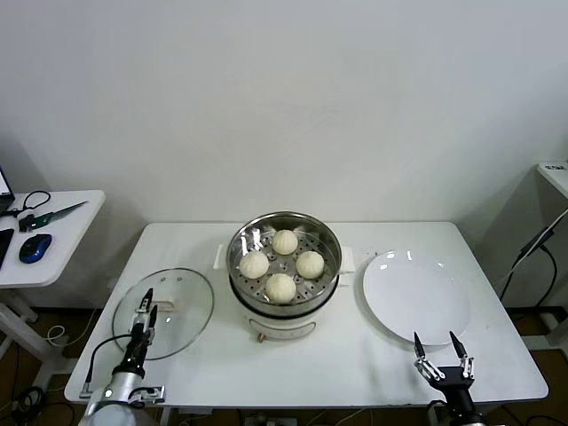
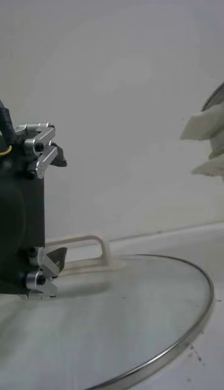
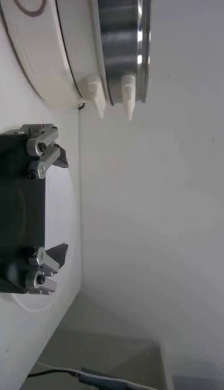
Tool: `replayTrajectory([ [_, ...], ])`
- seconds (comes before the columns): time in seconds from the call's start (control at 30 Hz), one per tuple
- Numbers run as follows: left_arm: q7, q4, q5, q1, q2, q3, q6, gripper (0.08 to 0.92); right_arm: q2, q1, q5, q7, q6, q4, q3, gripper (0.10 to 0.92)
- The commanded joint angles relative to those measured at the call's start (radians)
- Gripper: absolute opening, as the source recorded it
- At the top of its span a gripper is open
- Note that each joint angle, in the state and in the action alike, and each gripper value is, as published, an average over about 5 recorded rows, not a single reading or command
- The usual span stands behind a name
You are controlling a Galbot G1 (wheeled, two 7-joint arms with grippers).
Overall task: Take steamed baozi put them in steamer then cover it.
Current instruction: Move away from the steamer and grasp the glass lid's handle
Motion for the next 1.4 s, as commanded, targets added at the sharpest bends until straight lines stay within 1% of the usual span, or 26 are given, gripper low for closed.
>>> replayTrajectory([
  [0.03,-0.004,0.076,0.023,-0.066,0.007,0.005,0.005,0.823,0.019,-0.006,-0.011,0.001,0.005,0.007,0.002,0.823],
  [0.43,-0.006,0.125,0.009,-0.102,-0.007,0.011,0.023,0.821,0.035,-0.018,-0.023,0.002,0.015,0.025,0.002,0.823],
  [0.57,-0.008,0.123,-0.001,-0.099,-0.008,0.013,0.016,0.773,0.036,-0.021,-0.024,0.001,0.017,0.026,0.001,0.823],
  [0.7,-0.007,0.12,-0.004,-0.098,-0.008,0.014,0.005,0.671,0.037,-0.026,-0.026,0.001,0.017,0.031,0.0,0.823],
  [0.87,-0.004,0.121,-0.003,-0.096,-0.004,0.016,-0.001,0.507,0.038,-0.033,-0.029,0.0,0.018,0.038,-0.001,0.823],
  [1.2,0.002,0.132,-0.003,-0.098,0.005,0.024,-0.015,0.221,0.042,-0.038,-0.032,-0.001,0.02,0.045,-0.001,0.823],
  [1.3,0.005,0.126,-0.007,-0.098,0.005,0.025,-0.016,0.155,0.043,-0.039,-0.034,-0.001,0.02,0.046,-0.001,0.823],
  [1.4,0.021,0.094,-0.032,-0.09,0.007,0.026,-0.015,0.139,0.044,-0.039,-0.035,-0.001,0.018,0.049,0.0,0.823],
])
